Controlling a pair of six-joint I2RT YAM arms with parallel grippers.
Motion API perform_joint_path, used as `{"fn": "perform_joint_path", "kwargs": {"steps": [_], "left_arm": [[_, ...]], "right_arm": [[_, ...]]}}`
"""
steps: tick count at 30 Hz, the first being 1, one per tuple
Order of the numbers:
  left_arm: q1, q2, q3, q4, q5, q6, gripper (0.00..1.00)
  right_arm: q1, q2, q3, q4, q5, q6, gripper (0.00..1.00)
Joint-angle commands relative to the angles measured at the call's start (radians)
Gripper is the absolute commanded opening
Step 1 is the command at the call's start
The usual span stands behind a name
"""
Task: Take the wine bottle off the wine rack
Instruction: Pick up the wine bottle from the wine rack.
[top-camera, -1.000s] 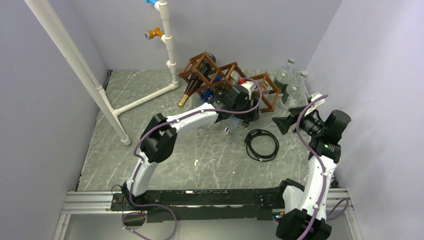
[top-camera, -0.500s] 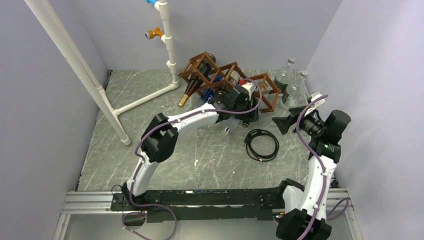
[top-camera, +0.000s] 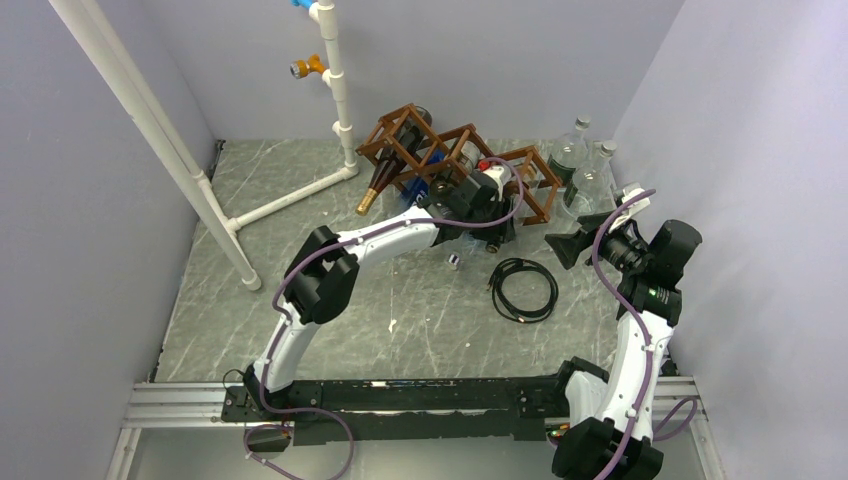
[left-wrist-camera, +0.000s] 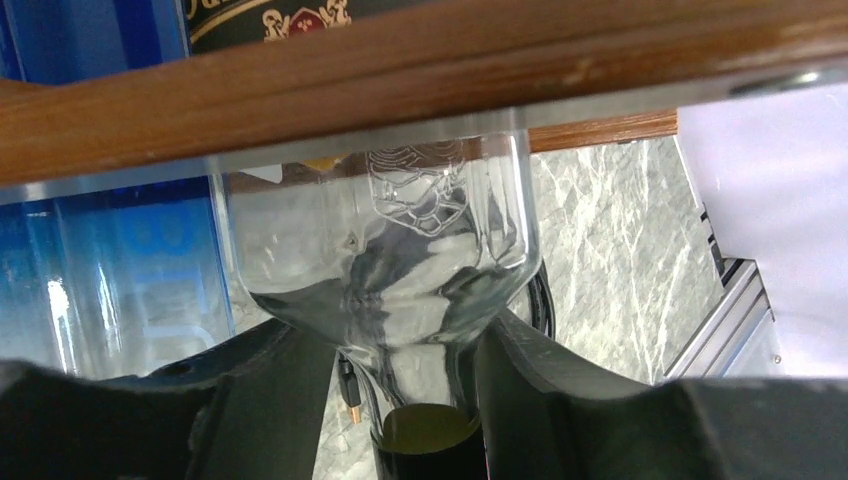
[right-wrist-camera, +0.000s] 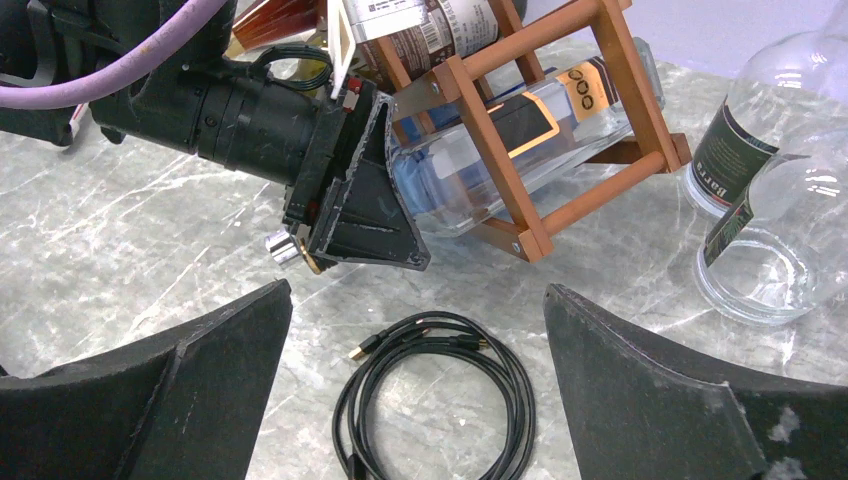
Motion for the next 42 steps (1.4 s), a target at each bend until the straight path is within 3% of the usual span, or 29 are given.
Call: {"fn": "perform_joint_path", "kwargs": {"steps": [1, 13, 26, 42], "left_arm": [[-0.006, 0.020, 0.047, 0.046, 0.019, -0.006, 0.50], [-0.005, -0.076, -0.037, 0.109, 0.000, 0.016, 0.00], [-0.006, -0.301, -0.273, 0.250, -0.030, 0.057, 0.00], [-0.007, -0.462, -0.465, 0.278, -0.004, 0.100, 0.00]], "right_arm": [[0.002, -0.016, -0.003, 0.030, 0.008, -0.011, 1.00], [0.003, -0.017, -0.002, 0.028, 0.013, -0.015, 1.00], [0.004, -0.013, -0.003, 0.027, 0.017, -0.018, 1.00], [0.004, -0.010, -0.005, 0.030, 0.021, -0.018, 1.00]]}}
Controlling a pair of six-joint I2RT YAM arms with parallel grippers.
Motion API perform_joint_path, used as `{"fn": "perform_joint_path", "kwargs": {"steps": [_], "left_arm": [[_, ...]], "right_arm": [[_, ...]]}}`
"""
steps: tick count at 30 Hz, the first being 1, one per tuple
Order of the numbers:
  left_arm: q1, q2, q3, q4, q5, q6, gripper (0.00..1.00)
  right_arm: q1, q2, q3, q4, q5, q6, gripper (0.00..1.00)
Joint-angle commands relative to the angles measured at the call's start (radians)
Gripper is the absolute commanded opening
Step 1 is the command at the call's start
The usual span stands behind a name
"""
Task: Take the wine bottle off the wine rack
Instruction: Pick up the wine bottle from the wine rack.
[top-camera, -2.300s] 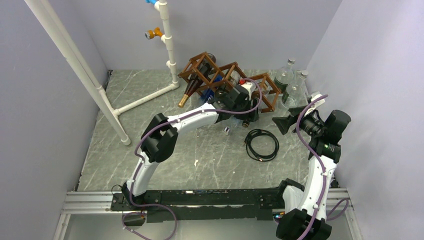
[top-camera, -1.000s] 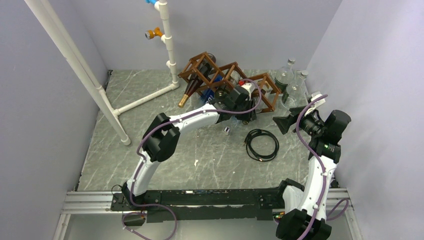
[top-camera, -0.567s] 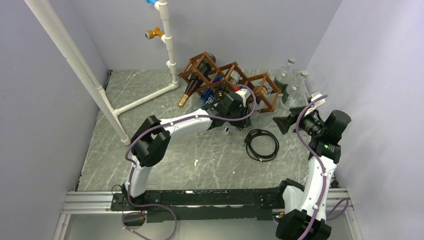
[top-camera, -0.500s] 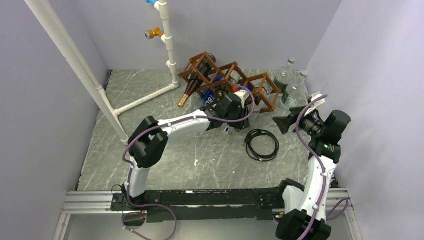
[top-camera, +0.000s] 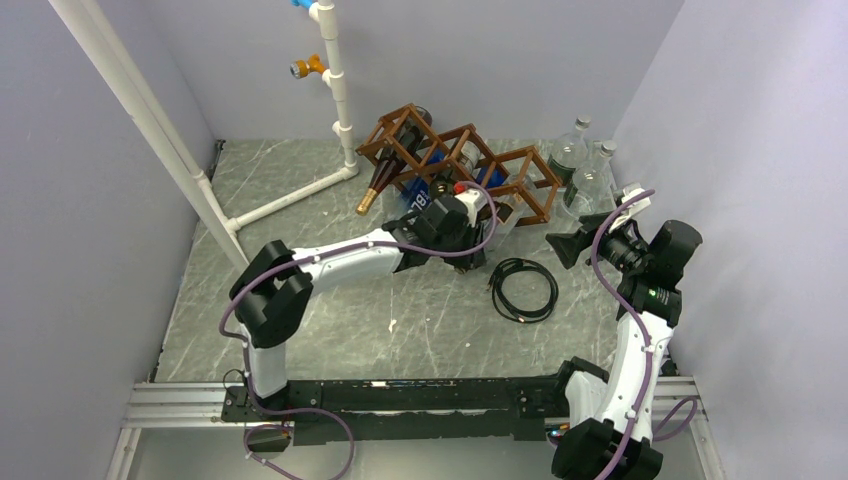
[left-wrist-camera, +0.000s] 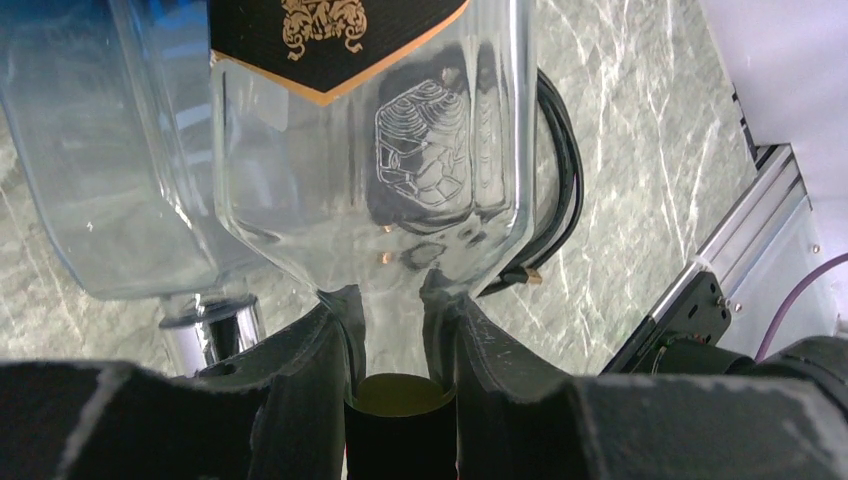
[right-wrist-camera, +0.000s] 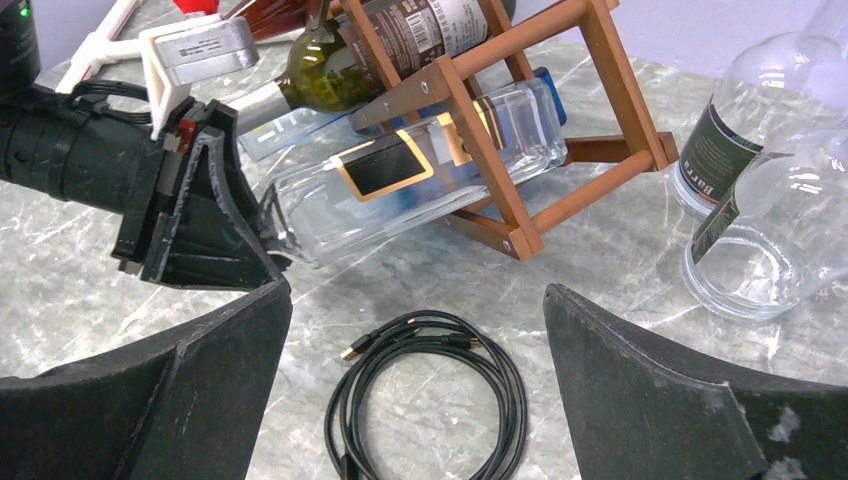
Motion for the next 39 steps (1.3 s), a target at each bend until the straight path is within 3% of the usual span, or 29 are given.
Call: {"fn": "perform_joint_path", "kwargs": {"steps": [1, 16, 39], "left_arm": [[0.006, -0.143, -0.024, 0.184, -0.013, 0.041, 0.00], [0.007, -0.321, -0.222, 0.178, 0.035, 0.079, 0.00], [0.007, -0.545, -0.407, 0.141, 0.166, 0.165, 0.00]], "right_arm": [[0.004, -0.006, -0.004, 0.030, 0.002, -0.011, 1.00], [0.004, -0.009, -0.010, 0.035, 0.007, -0.011, 1.00], [0.002, -0.003, -0.017, 0.036, 0.018, -0.021, 1.00]]}}
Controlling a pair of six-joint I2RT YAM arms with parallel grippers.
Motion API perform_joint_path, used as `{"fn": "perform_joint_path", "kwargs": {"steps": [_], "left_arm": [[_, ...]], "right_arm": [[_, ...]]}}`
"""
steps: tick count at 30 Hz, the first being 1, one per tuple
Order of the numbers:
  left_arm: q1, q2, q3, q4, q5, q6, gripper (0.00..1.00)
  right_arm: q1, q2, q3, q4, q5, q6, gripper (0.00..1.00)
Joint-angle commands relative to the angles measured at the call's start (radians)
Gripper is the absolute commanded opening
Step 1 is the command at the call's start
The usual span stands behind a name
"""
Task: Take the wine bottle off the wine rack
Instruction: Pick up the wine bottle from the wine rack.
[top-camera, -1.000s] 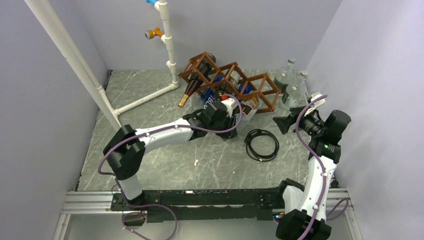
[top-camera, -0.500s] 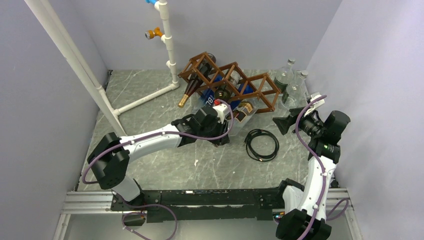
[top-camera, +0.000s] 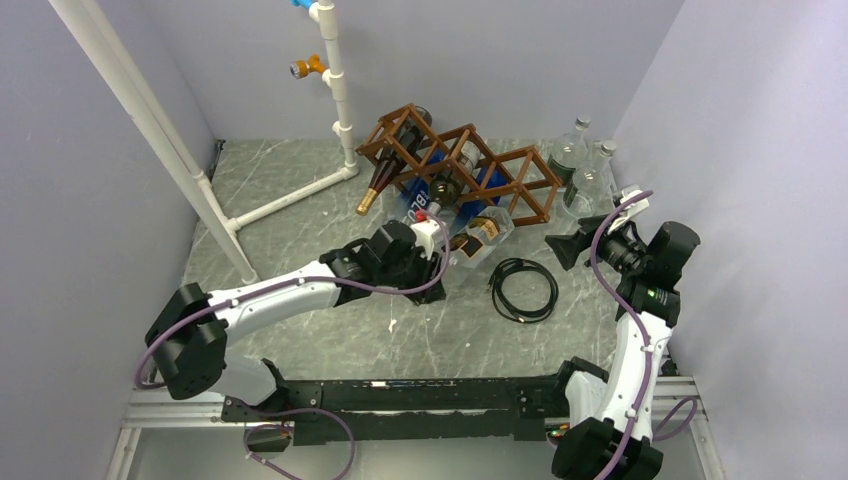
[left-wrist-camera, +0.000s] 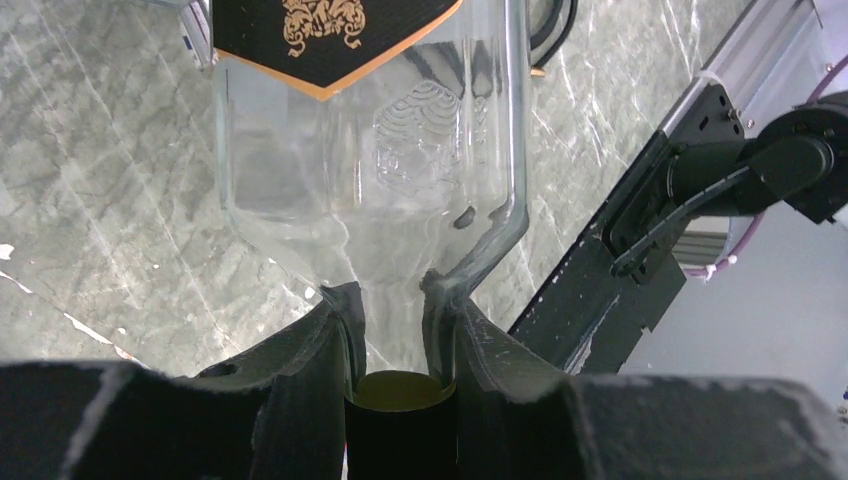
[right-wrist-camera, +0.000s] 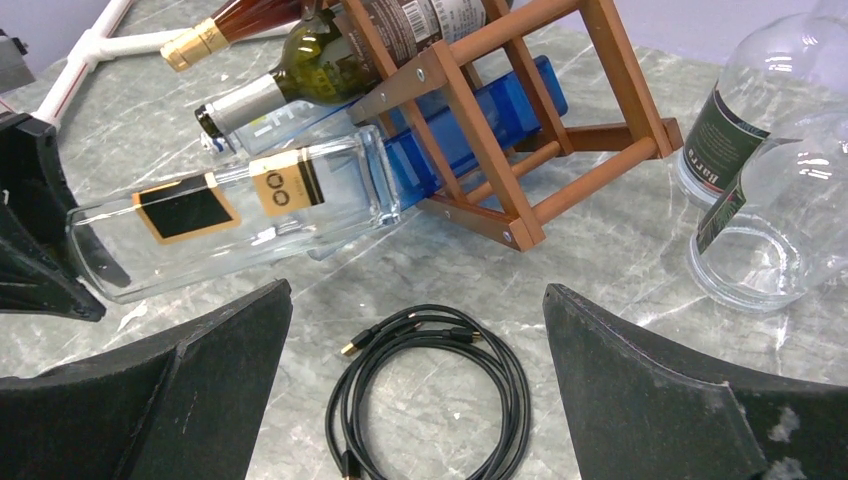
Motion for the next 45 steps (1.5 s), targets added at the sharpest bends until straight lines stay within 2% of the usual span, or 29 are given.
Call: {"fn": "perform_joint_path", "kwargs": {"steps": [1, 13, 28, 37, 45], "left_arm": [[0.001, -0.116, 0.007, 0.180, 0.069, 0.054, 0.00], [0.001, -0.223, -0.089, 0.173, 0.148, 0.069, 0.00], [0.001, -0.286, -0.190, 0.188, 0.227, 0.053, 0.00], [0.001, -0.289, -0.216, 0.200, 0.269, 0.027, 0.00], [0.002, -0.278, -0.249, 0.266, 0.322, -0.021, 0.00]], "right_arm": [[0.002, -0.002, 0.000, 0.034, 0.013, -0.023, 1.00], [-0.004, 0.011, -0.001, 0.020, -0.004, -0.048, 1.00], [-0.013, 0.040, 0.018, -0.054, -0.150, -0.147, 1.00], [-0.007, 0.089, 0.056, -0.201, -0.313, -0.319, 1.00], [0.070, 0.161, 0.144, -0.450, -0.354, -0.627, 1.00]]}}
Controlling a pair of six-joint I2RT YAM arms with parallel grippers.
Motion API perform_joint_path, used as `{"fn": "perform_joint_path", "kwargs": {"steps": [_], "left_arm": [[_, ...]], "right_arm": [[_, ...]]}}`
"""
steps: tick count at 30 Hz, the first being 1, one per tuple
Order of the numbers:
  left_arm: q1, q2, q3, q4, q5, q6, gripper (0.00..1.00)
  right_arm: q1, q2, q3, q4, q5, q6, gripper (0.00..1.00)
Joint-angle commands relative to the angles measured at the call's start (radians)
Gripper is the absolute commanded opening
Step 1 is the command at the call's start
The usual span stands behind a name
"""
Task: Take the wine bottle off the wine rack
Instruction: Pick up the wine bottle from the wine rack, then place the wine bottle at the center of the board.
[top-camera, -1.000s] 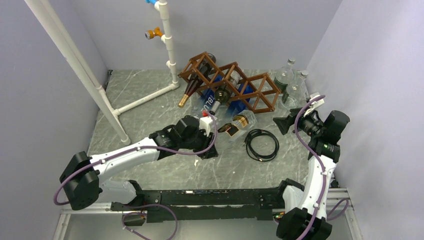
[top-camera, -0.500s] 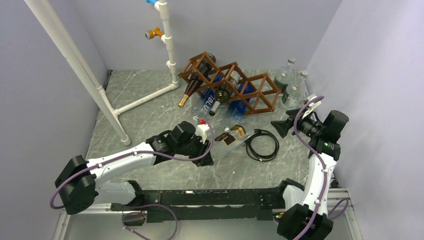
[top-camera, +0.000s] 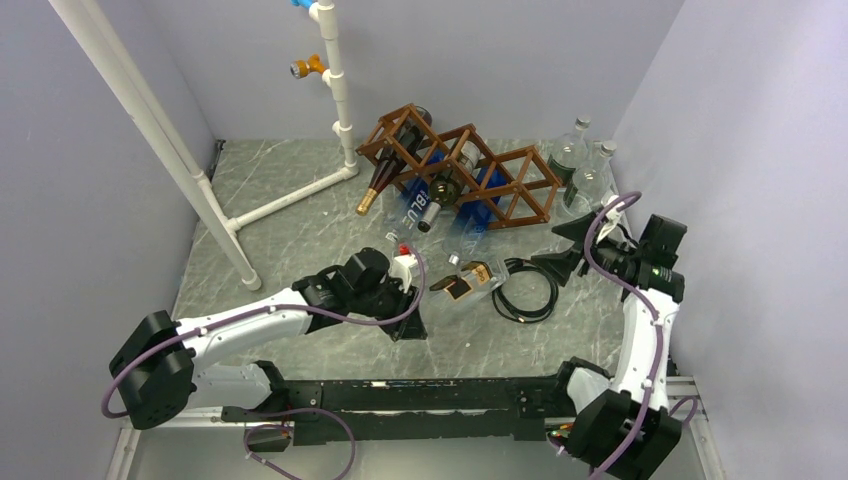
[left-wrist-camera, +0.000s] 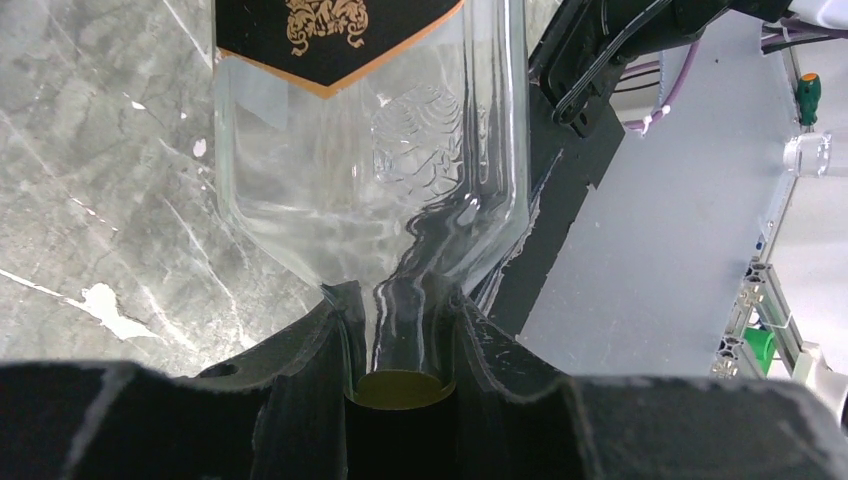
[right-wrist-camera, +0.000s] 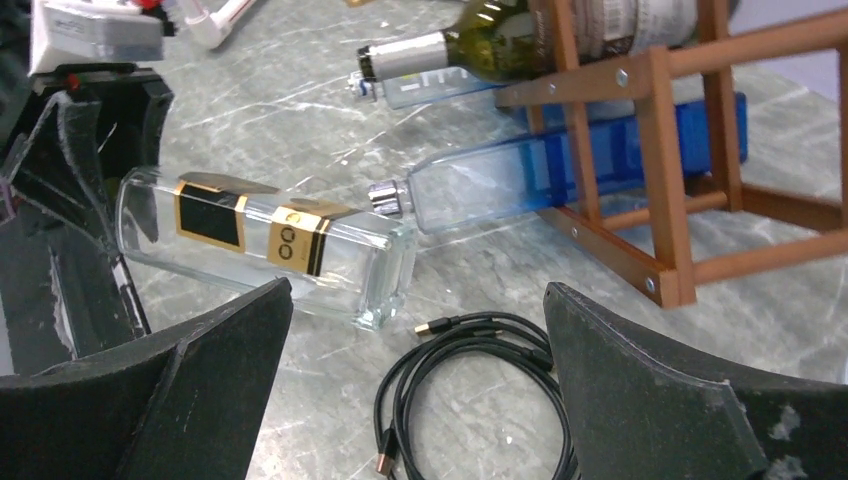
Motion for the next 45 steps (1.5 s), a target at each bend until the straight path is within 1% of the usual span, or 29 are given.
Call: {"fn": "perform_joint_path", "kwargs": {"steps": [1, 2, 4, 7, 10, 13, 16, 17, 21, 24, 29, 32, 37, 45], "left_arm": [[0.001, -0.054, 0.021, 0.256, 0.092, -0.013, 0.00], [0.002, -0.052, 0.017, 0.263, 0.096, -0.019, 0.00], [0.000, -0.049, 0.011, 0.280, 0.107, -0.031, 0.00], [0.000, -0.042, 0.013, 0.285, 0.122, -0.037, 0.00], [0.002, -0.038, 0.010, 0.291, 0.137, -0.043, 0.00], [0.001, -0.033, 0.007, 0.290, 0.147, -0.049, 0.00], [0.002, -0.028, 0.008, 0.283, 0.141, -0.054, 0.00], [0.001, -0.025, 0.011, 0.282, 0.142, -0.055, 0.00], [0.000, -0.014, 0.019, 0.282, 0.145, -0.064, 0.00], [0.001, -0.008, 0.020, 0.282, 0.146, -0.073, 0.00], [0.001, 0.005, 0.023, 0.297, 0.156, -0.095, 0.00], [0.001, 0.021, 0.033, 0.298, 0.164, -0.105, 0.00], [0.002, 0.033, 0.038, 0.302, 0.170, -0.123, 0.00], [0.006, 0.043, 0.041, 0.319, 0.185, -0.148, 0.00]], "right_arm": [[0.060, 0.033, 0.086, -0.181, -0.061, -0.265, 1.00], [0.086, 0.043, 0.099, -0.216, -0.045, -0.305, 1.00], [0.185, 0.068, 0.128, -0.258, 0.023, -0.368, 1.00], [0.333, 0.094, 0.152, -0.279, 0.121, -0.437, 1.00], [0.448, 0.115, 0.165, -0.302, 0.173, -0.515, 1.00], [0.557, 0.148, 0.197, -0.388, 0.203, -0.690, 1.00], [0.615, 0.198, 0.232, -0.584, 0.205, -1.032, 1.00], [0.636, 0.216, 0.247, -0.622, 0.214, -1.075, 1.00], [0.712, 0.265, 0.296, -0.655, 0.262, -1.102, 0.99], [0.762, 0.275, 0.299, -0.625, 0.331, -1.081, 0.99], [0.821, 0.273, 0.265, -0.544, 0.436, -1.027, 0.99], [0.853, 0.282, 0.268, -0.528, 0.492, -1.021, 0.99], [0.911, 0.293, 0.247, -0.497, 0.552, -1.017, 0.98], [0.974, 0.293, 0.176, -0.396, 0.623, -0.969, 0.97]]}}
